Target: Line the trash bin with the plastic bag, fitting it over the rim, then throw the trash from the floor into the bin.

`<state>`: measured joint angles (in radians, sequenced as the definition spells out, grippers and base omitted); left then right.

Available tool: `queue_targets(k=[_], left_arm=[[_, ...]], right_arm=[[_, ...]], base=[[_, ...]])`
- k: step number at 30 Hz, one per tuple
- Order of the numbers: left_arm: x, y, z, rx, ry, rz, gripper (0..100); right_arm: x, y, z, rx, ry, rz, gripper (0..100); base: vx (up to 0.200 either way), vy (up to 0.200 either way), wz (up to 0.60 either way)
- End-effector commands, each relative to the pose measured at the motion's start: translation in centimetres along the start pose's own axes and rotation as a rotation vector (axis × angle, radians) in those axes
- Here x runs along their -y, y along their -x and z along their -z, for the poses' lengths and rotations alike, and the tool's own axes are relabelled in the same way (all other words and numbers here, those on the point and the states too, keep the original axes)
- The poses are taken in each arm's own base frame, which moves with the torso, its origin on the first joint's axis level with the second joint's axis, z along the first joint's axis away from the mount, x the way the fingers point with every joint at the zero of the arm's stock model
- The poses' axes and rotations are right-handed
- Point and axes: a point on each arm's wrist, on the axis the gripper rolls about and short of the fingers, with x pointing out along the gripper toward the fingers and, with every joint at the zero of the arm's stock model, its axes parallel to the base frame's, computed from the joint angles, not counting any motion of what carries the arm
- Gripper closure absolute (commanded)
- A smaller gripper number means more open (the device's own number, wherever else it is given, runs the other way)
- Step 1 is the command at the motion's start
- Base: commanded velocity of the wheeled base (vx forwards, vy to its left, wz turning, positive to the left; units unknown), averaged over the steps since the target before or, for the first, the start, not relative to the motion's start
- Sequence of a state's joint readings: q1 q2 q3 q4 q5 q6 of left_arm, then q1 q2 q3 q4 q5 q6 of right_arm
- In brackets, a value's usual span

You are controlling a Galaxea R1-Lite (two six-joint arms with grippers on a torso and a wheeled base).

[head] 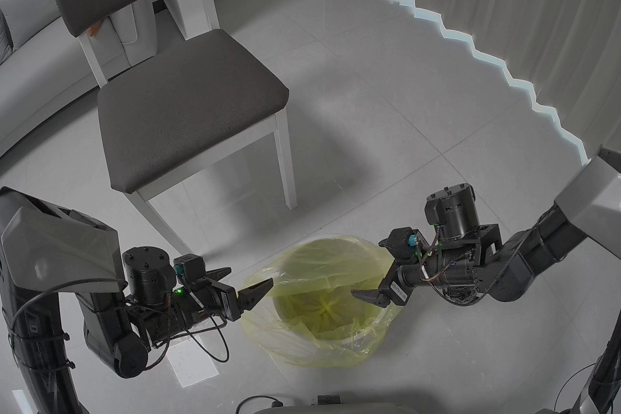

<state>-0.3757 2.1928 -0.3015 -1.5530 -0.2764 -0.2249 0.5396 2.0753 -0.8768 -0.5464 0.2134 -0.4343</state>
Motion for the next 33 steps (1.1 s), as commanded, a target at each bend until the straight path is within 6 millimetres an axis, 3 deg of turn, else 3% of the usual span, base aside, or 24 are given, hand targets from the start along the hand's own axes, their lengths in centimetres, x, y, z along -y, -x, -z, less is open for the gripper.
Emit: queue_targets(k=[1,9,17,18,27,28,33], left_arm=[[0.0,0.2,-0.2,0.015,-0.003,-0.003,0],[0.0,0.2,-0.3,0.020,-0.005,-0.005,0],[-0.1,0.6,-0.8,0.040,-0.005,-0.009,0],[-0.1,0.6,-0.8,0.039,-0.005,-0.011,0],[-0.1,0.5,-0.6,0.031,-0.003,-0.010,0],[-0.1,0.5,-0.6,0.033,-0.003,-0.011,0],[-0.2,0.4,-0.5,0.029,-0.002,-0.013,0]], right_arm=[[2.3,-3.6,1.9,-0.035,0.052,0.042,0],[3.6,-6.5,2.7,-0.038,0.059,0.057,0],[4.5,-7.4,3.3,-0.047,0.045,0.069,0],[4.6,-7.4,3.4,-0.048,0.041,0.071,100],[6.3,-7.0,3.0,-0.027,0.024,0.111,100],[7.4,-6.9,2.0,0.003,0.026,0.140,100],[8.6,-7.1,0.1,0.031,-0.009,0.156,100]], base=[[0.000,0.000,0.00],[0.000,0.000,0.00],[0.000,0.000,0.00],[0.000,0.000,0.00],[0.000,0.000,0.00],[0.000,0.000,0.00],[0.000,0.000,0.00]])
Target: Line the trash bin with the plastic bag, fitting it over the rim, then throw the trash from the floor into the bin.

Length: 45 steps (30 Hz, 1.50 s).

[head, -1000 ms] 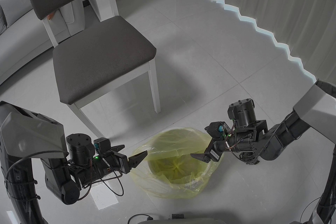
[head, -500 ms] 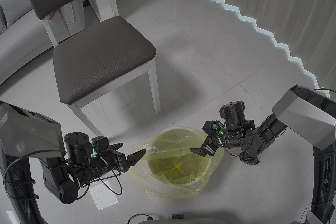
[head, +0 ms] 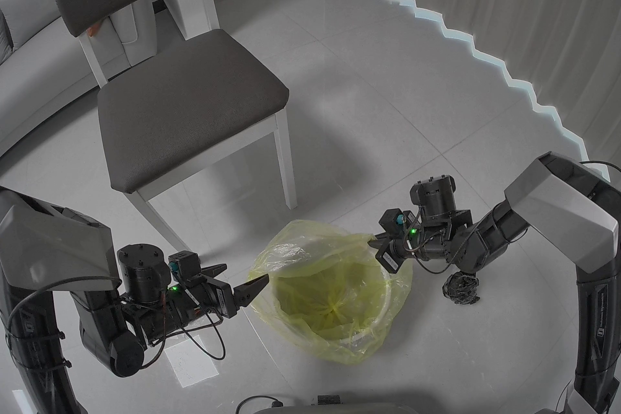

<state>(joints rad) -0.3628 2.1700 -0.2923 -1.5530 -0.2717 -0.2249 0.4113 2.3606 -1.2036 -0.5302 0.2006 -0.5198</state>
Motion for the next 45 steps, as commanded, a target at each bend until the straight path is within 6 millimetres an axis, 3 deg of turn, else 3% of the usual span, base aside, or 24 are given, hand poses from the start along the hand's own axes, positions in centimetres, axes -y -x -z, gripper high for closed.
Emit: queue_targets(k=[1,6,17,18,22,28,31,32,35,36,38,45], left_arm=[[0.0,-0.1,0.0,0.010,-0.002,0.000,0],[-0.1,0.3,0.4,-0.006,0.004,-0.020,0],[-0.4,0.7,0.5,-0.012,0.013,-0.034,0],[-0.5,0.7,0.5,-0.013,0.014,-0.036,0],[-0.6,0.6,0.6,-0.018,0.019,-0.037,0],[-1.5,-0.8,1.5,-0.037,0.025,-0.056,0],[-1.9,-1.6,1.6,-0.029,0.025,-0.064,0],[-2.4,-2.3,1.8,-0.024,0.028,-0.080,0],[-3.0,-2.8,2.2,-0.030,0.034,-0.091,0],[-3.4,-3.4,2.6,-0.033,0.038,-0.095,0],[-3.7,-4.1,2.8,-0.030,0.041,-0.094,0],[-4.0,-5.0,3.3,-0.034,0.040,-0.086,0]], right_arm=[[1.7,-0.5,-2.4,0.053,-0.037,0.035,100],[1.8,-2.4,-2.3,0.068,-0.052,0.044,100],[1.8,-3.3,-2.0,0.065,-0.051,0.050,100],[1.8,-3.3,-2.1,0.063,-0.054,0.060,0],[1.7,-2.8,-2.4,0.056,-0.082,0.081,0],[2.8,-0.2,-4.2,0.095,-0.151,0.114,0],[3.4,0.7,-3.9,0.084,-0.164,0.140,0],[4.1,2.1,-3.2,0.051,-0.182,0.159,0],[3.9,3.4,-2.0,-0.029,-0.210,0.144,0],[3.3,4.3,-0.7,-0.106,-0.237,0.126,0],[2.5,4.6,0.7,-0.163,-0.264,0.108,0],[0.9,5.1,3.0,-0.227,-0.350,0.076,0]], base=[[0.000,0.000,0.00],[0.000,0.000,0.00],[0.000,0.000,0.00],[0.000,0.000,0.00],[0.000,0.000,0.00],[0.000,0.000,0.00],[0.000,0.000,0.00],[0.000,0.000,0.00],[0.000,0.000,0.00],[0.000,0.000,0.00],[0.000,0.000,0.00],[0.000,0.000,0.00]])
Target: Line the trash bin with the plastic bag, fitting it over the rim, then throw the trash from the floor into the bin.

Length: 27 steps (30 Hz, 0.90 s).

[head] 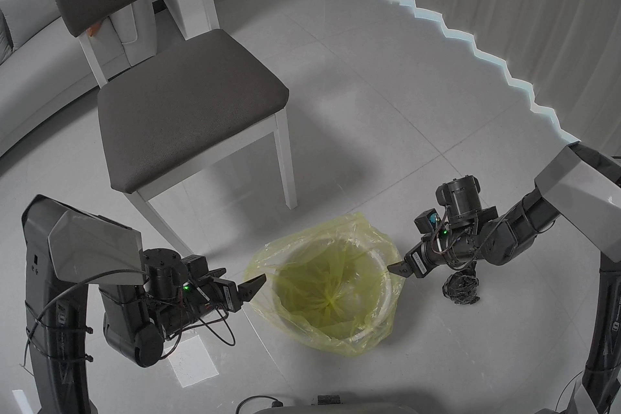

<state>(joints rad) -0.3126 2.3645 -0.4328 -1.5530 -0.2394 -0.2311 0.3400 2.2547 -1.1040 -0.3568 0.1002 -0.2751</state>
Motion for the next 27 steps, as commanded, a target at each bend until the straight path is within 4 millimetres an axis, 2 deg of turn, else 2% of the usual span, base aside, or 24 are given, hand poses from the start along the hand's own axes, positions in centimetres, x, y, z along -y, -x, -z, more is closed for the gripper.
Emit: queue_targets(k=[1,8,9,20,21,27], left_arm=[[-0.6,-1.4,1.0,-0.005,0.002,0.002,0],[-1.2,-3.1,1.3,0.006,0.002,0.004,0],[-1.2,-3.2,1.2,0.008,0.001,0.007,100],[-1.3,-4.2,1.1,0.015,0.003,0.012,100],[-1.3,-4.2,1.1,0.016,0.002,0.014,100],[-1.4,-4.2,1.0,0.022,0.003,0.012,100]], right_arm=[[-0.2,1.0,1.2,-0.022,-0.040,-0.007,0],[-0.4,0.2,1.4,-0.005,-0.074,-0.009,0],[-0.4,0.1,1.3,0.001,-0.075,-0.009,0],[-0.5,-1.4,2.1,-0.007,-0.081,-0.016,0],[-0.5,-1.5,2.1,0.001,-0.081,-0.015,100],[-0.9,-2.1,2.2,0.026,-0.105,-0.027,100]], base=[[0.000,0.000,0.00],[0.000,0.000,0.00],[0.000,0.000,0.00],[0.000,0.000,0.00],[0.000,0.000,0.00],[0.000,0.000,0.00]])
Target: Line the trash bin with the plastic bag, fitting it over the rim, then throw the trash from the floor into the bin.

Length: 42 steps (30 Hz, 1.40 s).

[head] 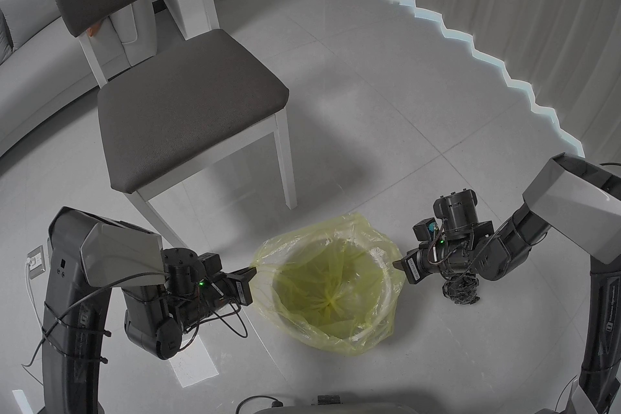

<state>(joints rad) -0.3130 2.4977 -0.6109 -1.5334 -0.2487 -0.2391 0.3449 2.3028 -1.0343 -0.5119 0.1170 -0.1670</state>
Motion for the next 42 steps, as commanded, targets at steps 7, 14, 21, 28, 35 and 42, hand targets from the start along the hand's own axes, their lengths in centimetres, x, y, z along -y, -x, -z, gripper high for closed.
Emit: queue_targets(k=[7,14,21,28,35,42], left_arm=[[-0.2,-0.1,0.0,0.003,0.008,-0.004,100],[-1.0,-1.5,1.2,-0.024,0.017,-0.022,100],[-1.6,-3.1,2.1,-0.069,0.029,-0.034,100],[-1.4,-4.0,1.7,-0.135,0.042,-0.040,100],[-1.1,-3.7,1.7,-0.144,0.034,-0.038,100],[-0.8,-2.6,1.4,-0.104,0.029,-0.020,100]], right_arm=[[-0.4,-0.9,0.8,-0.016,-0.022,-0.056,100],[0.4,-3.0,2.3,-0.054,-0.034,-0.048,100],[0.8,-4.9,2.9,-0.071,-0.042,-0.045,100],[0.8,-6.1,3.8,-0.094,-0.042,-0.045,100],[0.7,-5.9,4.2,-0.116,-0.041,-0.049,100],[1.1,-4.5,3.9,-0.107,-0.007,-0.042,0]], base=[[0.000,0.000,0.00],[0.000,0.000,0.00],[0.000,0.000,0.00],[0.000,0.000,0.00],[0.000,0.000,0.00],[0.000,0.000,0.00]])
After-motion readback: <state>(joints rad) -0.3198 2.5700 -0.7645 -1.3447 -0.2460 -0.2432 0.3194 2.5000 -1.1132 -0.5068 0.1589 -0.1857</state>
